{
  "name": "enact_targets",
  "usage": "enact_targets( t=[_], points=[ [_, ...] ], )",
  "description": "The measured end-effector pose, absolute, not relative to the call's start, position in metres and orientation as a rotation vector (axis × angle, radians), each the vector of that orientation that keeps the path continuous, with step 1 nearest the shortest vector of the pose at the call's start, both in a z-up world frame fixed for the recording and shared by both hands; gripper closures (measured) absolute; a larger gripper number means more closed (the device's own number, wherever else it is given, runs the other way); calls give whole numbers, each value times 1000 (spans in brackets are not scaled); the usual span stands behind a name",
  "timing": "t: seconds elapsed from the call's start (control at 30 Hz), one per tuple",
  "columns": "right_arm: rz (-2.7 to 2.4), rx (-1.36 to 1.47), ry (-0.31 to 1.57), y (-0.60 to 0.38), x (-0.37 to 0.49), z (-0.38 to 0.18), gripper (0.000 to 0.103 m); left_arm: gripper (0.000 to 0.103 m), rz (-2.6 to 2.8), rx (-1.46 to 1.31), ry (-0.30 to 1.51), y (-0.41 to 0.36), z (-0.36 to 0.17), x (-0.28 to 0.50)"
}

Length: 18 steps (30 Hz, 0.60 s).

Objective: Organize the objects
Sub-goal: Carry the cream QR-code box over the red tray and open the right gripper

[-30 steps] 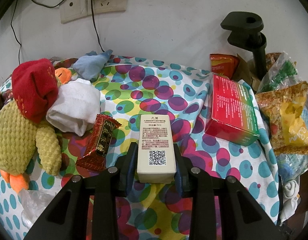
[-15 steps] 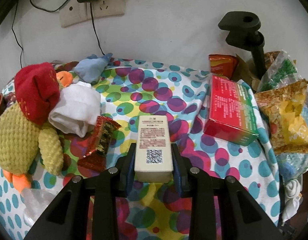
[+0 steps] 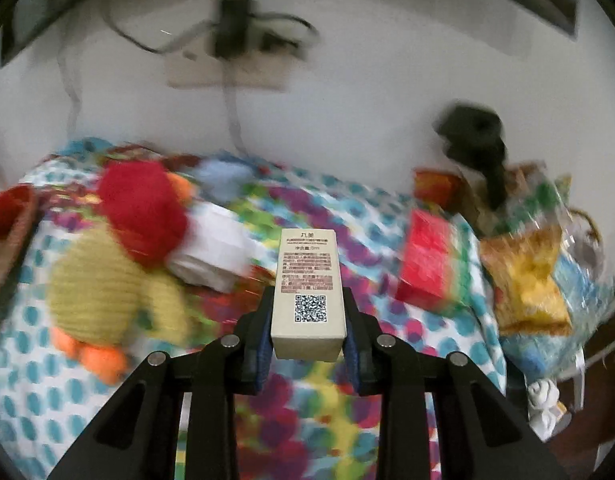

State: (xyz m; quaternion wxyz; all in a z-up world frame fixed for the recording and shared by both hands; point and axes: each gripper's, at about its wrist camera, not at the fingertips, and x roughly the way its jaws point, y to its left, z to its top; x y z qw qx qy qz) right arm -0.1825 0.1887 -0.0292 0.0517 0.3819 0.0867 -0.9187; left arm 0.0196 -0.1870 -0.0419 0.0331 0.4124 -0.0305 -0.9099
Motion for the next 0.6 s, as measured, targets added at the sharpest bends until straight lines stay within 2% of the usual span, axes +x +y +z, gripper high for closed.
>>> enact_targets(
  t=[0.27, 0.6],
  points=[
    [-2504, 999, 298, 56, -159, 18, 75, 61, -2799, 1259, 18, -209, -35, 47],
    [-2197, 1065, 390, -131, -172, -20, 75, 61, -2741, 1268, 71, -237, -43, 62]
  ],
)
